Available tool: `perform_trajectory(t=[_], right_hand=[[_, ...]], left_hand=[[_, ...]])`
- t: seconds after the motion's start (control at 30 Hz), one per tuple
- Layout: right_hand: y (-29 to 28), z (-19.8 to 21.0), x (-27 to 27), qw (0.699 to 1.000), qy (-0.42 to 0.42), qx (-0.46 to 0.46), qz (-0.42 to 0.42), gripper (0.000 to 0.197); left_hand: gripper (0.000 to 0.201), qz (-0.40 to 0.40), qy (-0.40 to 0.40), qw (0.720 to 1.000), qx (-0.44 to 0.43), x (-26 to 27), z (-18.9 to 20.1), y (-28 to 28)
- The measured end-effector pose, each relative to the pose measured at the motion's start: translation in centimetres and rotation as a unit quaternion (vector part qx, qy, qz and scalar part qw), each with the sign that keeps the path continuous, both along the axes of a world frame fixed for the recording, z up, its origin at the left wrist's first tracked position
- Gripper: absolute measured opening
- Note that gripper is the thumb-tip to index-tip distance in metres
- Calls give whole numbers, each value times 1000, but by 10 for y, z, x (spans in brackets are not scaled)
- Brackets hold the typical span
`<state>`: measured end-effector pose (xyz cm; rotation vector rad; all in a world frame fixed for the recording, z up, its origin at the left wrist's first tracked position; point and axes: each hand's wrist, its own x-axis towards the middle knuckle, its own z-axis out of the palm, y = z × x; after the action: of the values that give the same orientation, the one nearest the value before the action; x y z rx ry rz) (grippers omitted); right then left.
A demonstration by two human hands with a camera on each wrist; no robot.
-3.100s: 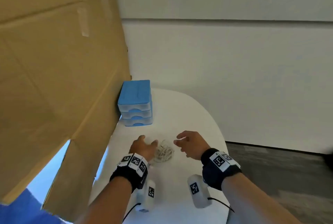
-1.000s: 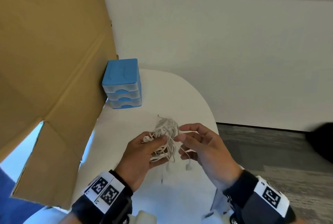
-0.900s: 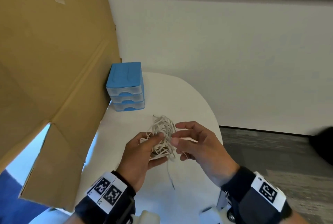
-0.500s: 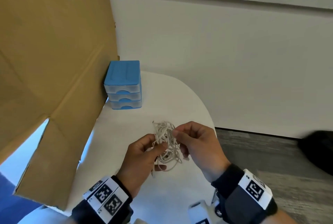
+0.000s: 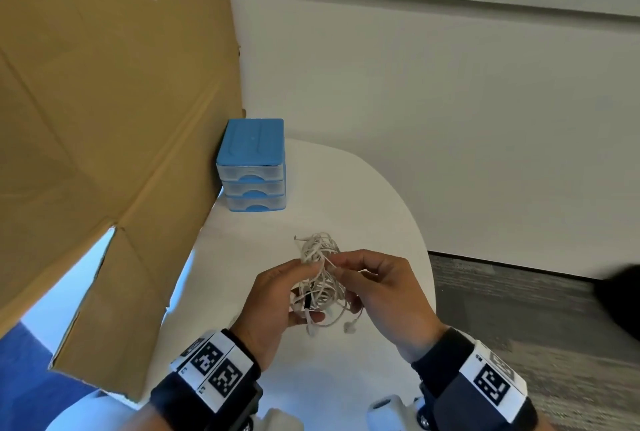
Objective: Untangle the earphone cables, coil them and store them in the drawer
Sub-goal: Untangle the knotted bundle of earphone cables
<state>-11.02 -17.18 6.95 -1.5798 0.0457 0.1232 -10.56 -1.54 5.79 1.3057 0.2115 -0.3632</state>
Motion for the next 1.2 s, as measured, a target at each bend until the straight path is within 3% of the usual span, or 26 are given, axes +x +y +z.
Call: perform_trajectory(t=[0.07, 0.17, 0.37, 0.6, 0.67, 0.77, 0.9, 1.07, 1.2], right_hand=[[-1, -2, 3, 1000, -7, 8, -12, 10], [-1, -6, 8, 999, -3, 34, -31, 1], [-1, -19, 18, 999, 31, 25, -24, 7], [-6, -30, 24, 993, 87, -29, 75, 41], [-9, -31, 26, 993, 81, -40, 82, 36], [-14, -29, 26, 996, 69, -44, 23, 11], [-22, -27, 12, 995, 84, -56, -6, 26], [-32, -26, -18, 993, 94, -63, 33, 22], [-52, -24, -49, 988, 116, -41, 93, 33]], left_hand=[[46, -4, 6, 1000, -11, 3, -1, 0], [38, 2, 11, 1000, 6, 7, -2, -3], [27, 18, 5, 998, 54, 12, -17, -3], [47, 24, 8, 999, 47, 18, -31, 2], [39, 13, 16, 999, 30, 18, -30, 1], [35, -40, 21, 999, 21, 15, -30, -1], [24, -93, 8, 994, 56, -1, -28, -12], [33, -42, 47, 997, 33, -12, -21, -22], [30, -6, 69, 997, -17, -19, -20, -20]])
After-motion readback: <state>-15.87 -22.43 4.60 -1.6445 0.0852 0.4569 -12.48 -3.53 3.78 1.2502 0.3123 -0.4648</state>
